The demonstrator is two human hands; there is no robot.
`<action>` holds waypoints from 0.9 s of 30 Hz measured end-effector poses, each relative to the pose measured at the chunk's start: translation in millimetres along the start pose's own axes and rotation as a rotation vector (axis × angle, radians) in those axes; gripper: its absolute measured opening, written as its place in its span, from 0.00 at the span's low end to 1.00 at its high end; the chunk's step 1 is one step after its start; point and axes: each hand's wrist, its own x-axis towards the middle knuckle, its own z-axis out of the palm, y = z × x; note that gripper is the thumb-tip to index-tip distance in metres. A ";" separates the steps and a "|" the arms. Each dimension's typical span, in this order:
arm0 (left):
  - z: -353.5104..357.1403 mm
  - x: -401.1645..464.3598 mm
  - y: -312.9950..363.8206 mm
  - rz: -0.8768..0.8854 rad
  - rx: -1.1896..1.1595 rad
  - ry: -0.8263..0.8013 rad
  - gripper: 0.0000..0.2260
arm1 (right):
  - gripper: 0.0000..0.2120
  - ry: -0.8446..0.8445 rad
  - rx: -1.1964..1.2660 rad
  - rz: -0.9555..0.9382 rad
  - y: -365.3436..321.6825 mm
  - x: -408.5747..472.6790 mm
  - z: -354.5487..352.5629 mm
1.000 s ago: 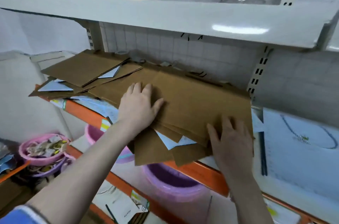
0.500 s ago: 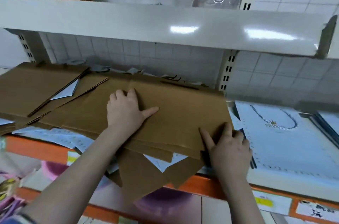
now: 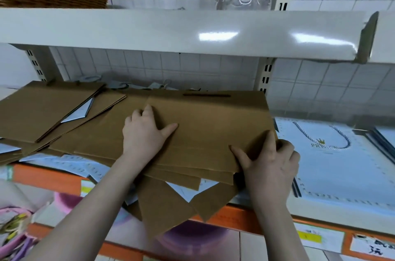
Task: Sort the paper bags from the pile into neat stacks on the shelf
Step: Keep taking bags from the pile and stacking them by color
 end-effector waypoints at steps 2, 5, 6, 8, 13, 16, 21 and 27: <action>-1.1 -0.5 -0.1 -0.013 -0.034 0.015 0.36 | 0.37 0.047 0.063 -0.023 1.6 0.2 0.4; -3.6 -0.8 0.6 -0.064 -0.055 0.024 0.37 | 0.39 0.105 0.121 -0.059 7.9 1.0 0.7; -4.6 -0.4 0.7 -0.086 -0.063 0.029 0.38 | 0.40 0.106 0.135 -0.065 10.3 1.5 0.9; -7.6 0.8 0.8 -0.122 -0.093 0.052 0.38 | 0.41 0.083 0.156 -0.070 14.5 2.8 2.1; -16.1 -3.2 6.1 -0.148 -0.226 0.125 0.37 | 0.41 -0.109 0.174 -0.024 20.0 13.3 1.2; -17.3 -6.5 7.1 -0.137 -0.248 0.189 0.35 | 0.37 -0.230 0.190 0.013 21.5 23.0 -3.1; -22.5 -15.3 6.1 -0.135 -0.263 0.241 0.33 | 0.32 -0.303 0.146 -0.015 20.4 27.7 -13.0; -38.9 -38.9 9.2 -0.076 -0.298 0.275 0.30 | 0.32 -0.251 0.129 -0.044 24.7 14.1 -42.7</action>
